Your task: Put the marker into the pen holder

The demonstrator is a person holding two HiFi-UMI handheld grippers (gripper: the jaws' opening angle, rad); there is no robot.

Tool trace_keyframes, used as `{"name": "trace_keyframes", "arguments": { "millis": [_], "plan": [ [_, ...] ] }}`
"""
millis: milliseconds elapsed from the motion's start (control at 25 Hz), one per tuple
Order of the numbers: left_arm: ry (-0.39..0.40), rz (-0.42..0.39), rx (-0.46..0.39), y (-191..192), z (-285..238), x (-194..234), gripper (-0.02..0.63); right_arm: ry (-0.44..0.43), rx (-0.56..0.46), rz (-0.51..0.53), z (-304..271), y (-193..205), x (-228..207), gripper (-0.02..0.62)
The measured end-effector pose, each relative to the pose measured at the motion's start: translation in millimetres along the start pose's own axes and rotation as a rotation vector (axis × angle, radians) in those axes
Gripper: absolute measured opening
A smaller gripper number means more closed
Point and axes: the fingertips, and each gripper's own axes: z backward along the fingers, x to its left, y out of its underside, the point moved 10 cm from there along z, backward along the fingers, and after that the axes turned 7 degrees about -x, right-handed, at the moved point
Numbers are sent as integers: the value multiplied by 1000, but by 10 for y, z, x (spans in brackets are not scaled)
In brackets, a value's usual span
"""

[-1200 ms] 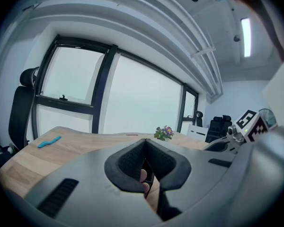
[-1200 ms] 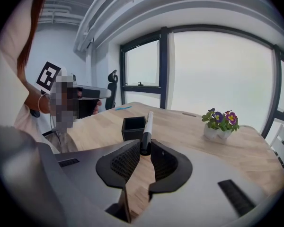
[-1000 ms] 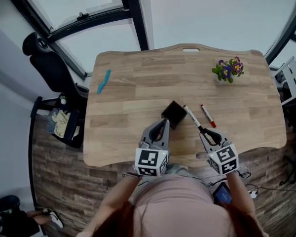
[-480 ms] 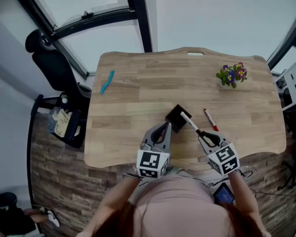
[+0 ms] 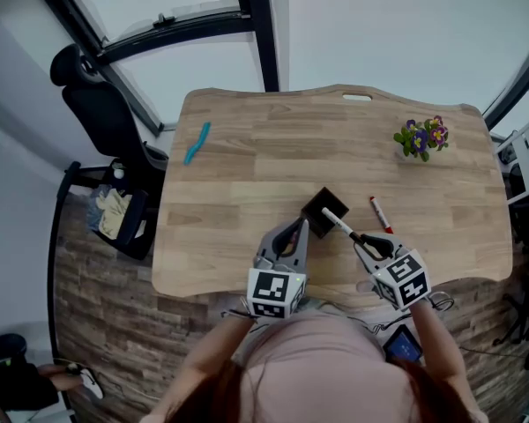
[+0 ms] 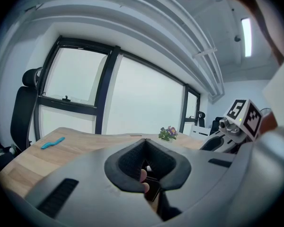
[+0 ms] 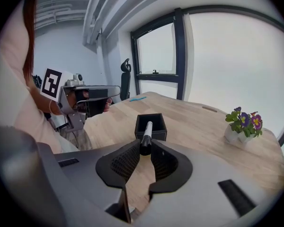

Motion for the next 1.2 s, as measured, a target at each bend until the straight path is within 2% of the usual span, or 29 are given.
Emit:
{"name": "trace_keyframes", "arguments": {
  "millis": [600, 1200],
  "plan": [
    [-59, 14, -15, -8, 64, 147, 2, -35, 1, 7, -293, -171, -38, 64],
    [-64, 25, -1, 21, 33, 227, 2, -45, 9, -14, -579, -206, -77, 64]
  ]
}}
